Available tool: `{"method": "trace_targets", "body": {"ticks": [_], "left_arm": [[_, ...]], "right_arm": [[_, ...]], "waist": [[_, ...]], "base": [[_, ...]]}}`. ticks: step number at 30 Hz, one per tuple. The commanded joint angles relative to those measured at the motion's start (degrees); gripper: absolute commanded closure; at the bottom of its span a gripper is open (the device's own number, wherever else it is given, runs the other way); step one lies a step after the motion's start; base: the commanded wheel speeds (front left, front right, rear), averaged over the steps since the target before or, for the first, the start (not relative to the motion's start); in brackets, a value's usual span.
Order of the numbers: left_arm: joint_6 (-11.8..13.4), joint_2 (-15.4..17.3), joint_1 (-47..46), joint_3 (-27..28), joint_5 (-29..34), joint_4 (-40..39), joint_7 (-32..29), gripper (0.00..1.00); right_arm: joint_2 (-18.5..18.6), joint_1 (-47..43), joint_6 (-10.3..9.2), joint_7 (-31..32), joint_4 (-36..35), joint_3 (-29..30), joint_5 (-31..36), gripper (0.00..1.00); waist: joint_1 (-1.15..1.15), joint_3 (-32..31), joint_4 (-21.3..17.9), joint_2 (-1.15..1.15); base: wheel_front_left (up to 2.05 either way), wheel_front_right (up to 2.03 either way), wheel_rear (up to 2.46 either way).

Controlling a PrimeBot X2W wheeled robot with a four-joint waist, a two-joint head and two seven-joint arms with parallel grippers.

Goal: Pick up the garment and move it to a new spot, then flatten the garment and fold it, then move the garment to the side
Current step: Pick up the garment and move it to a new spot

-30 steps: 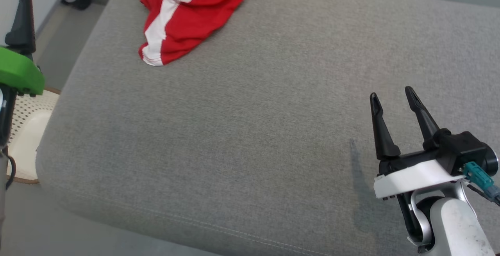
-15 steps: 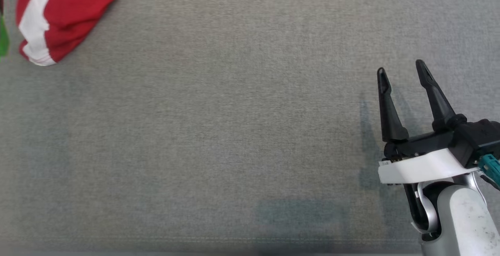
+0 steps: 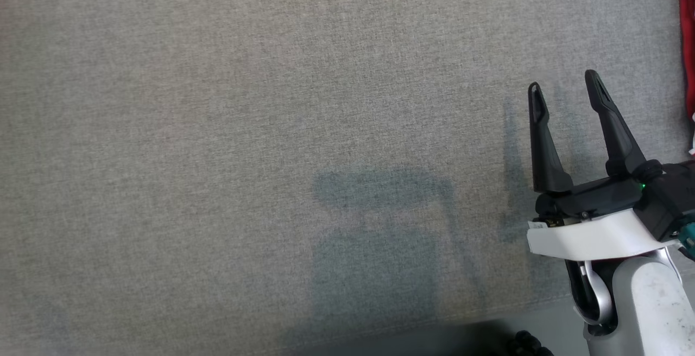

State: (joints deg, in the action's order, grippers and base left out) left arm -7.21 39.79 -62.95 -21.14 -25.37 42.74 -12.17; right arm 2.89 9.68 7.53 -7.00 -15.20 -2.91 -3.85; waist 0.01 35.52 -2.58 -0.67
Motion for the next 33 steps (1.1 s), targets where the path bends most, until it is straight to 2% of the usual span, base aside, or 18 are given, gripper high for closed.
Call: {"method": "trace_targets", "body": {"ticks": [1,8,9,10,12,13,23,26,33], "left_arm": [[0.53,0.63,-1.31,0.49,-0.45,1.57,0.56,0.00],[1.18,0.05,-1.69,0.06,-0.44,5.07,1.13,0.00],[1.28,-0.05,-1.55,-0.15,-0.24,5.54,1.19,0.10],[1.34,-0.19,-1.40,-0.34,-0.09,5.97,1.41,0.42],[1.33,-0.53,-1.26,-0.53,-0.15,6.72,2.00,0.93],[1.19,-0.64,-1.14,-0.70,-0.21,6.90,2.62,1.00],[0.08,0.17,-1.07,-4.32,1.10,5.34,8.43,1.00],[-0.20,0.13,-1.58,-7.99,1.34,2.55,9.94,1.00],[-0.23,2.44,-1.07,-22.57,-4.09,-9.44,11.08,1.00]], "right_arm": [[0.02,0.30,-0.09,-0.22,-0.97,0.05,-0.08,0.00],[0.03,0.27,-0.09,-0.35,-1.70,0.29,0.08,0.00],[0.02,0.54,-0.09,-0.41,-1.78,0.23,0.11,0.00],[0.02,0.77,-0.09,-0.48,-1.84,0.14,0.18,0.00],[0.03,1.07,-0.09,-0.64,-1.70,0.03,0.10,0.00],[0.03,1.15,-0.09,-0.68,-1.57,-0.01,0.02,0.00],[0.05,1.64,-0.09,-1.70,1.28,-0.28,-0.85,0.00],[0.03,1.44,-0.09,-2.10,3.11,-0.42,-1.29,0.00],[0.04,0.39,-0.09,-2.61,6.28,-0.75,-2.30,0.00]], "waist": [[-0.01,3.18,-2.67,0.67],[-0.01,3.64,-2.80,0.67],[-0.01,3.63,-2.81,0.67],[-0.01,3.60,-2.80,0.67],[-0.01,3.39,-2.76,0.67],[-0.01,3.19,-2.71,0.67],[-0.01,-2.76,-2.51,0.67],[-0.01,-7.00,-2.35,0.67],[-0.01,-14.66,-2.36,0.67]], "base": [[0.00,0.00,0.00],[0.00,0.00,0.00],[0.00,0.00,0.00],[0.00,0.00,0.00],[0.00,0.00,0.00],[0.00,0.00,0.00],[0.00,0.00,0.00],[0.00,0.00,0.00],[0.00,0.00,0.00]]}}
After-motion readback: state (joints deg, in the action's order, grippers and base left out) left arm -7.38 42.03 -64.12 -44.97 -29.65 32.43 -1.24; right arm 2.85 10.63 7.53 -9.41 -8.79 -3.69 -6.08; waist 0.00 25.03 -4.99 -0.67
